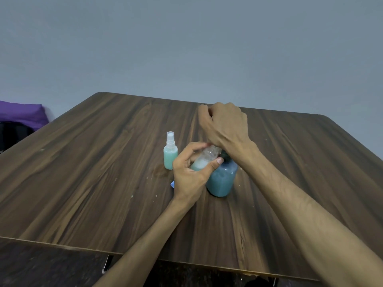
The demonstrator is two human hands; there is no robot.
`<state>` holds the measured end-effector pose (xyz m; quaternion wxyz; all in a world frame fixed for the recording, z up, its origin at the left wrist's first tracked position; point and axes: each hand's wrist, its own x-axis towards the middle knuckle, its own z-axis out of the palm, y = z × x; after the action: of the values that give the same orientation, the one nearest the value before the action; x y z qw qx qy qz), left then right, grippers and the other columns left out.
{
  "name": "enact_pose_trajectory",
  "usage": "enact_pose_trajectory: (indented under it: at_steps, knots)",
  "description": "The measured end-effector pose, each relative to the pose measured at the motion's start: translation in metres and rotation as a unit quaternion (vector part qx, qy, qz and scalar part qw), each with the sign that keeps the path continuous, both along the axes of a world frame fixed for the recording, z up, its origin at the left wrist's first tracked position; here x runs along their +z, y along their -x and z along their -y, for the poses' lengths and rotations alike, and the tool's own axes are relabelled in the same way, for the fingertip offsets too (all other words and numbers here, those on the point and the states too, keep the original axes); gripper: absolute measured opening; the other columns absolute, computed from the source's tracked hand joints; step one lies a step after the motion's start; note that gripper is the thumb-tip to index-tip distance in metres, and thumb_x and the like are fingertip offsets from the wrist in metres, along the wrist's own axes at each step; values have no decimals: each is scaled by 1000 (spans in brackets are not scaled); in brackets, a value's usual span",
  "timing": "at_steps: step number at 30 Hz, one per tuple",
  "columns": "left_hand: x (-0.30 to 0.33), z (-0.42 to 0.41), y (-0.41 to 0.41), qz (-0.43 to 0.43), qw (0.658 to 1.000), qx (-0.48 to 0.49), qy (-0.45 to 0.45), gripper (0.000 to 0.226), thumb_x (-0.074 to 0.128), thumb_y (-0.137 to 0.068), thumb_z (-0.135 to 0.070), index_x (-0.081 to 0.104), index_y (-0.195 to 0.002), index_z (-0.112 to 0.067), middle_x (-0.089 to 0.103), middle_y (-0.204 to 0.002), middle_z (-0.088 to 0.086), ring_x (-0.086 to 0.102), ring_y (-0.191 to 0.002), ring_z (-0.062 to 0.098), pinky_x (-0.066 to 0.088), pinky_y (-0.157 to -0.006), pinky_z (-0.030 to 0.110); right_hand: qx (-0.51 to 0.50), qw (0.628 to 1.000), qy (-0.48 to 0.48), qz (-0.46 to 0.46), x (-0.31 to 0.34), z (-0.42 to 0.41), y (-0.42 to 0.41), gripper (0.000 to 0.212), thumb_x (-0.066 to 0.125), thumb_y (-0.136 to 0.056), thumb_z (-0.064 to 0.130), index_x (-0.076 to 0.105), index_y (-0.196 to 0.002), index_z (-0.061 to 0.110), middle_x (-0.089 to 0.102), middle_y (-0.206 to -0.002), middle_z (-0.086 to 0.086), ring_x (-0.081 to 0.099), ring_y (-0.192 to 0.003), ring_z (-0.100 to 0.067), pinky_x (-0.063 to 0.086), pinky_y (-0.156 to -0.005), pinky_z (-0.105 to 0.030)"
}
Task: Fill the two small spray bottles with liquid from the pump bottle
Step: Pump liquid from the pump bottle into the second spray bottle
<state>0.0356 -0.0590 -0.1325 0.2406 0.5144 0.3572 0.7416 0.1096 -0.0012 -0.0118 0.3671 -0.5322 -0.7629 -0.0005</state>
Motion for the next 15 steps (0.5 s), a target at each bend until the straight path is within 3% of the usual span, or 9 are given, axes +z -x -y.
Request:
enact_pose_trajectory:
  at_steps: [5, 10, 15]
  knots:
    - [-1, 2, 1, 10, 1000, 7, -2, 38, 88, -77, 0, 70, -108, -11, 79, -104, -6, 78, -94, 18, 62, -86, 32, 5, 1000, -30, -5, 6, 2, 0, 50, 47, -97, 26, 26, -53, 15, 23, -47, 2, 19, -49, -19, 21, -52, -33]
    - [-2, 0, 1, 4, 1000, 2, 10, 37, 89, -76, 1, 71, -108, -8, 79, -104, -3, 78, -96, 19, 63, -87, 35, 1, 999, 29, 18, -3, -2, -3, 53, 43, -101, 30, 30, -51, 15, 31, -47, 2, 27, -48, -20, 25, -55, -35]
    - [-2, 0, 2, 2, 1000, 8, 4, 38, 89, -76, 1, 71, -108, -10, 78, -103, -9, 78, -95, 16, 61, -86, 29, 8, 1000, 7, -3, 3, -3, -1, 49, 43, -98, 30, 26, -54, 16, 26, -48, 1, 22, -50, -21, 24, -54, -35]
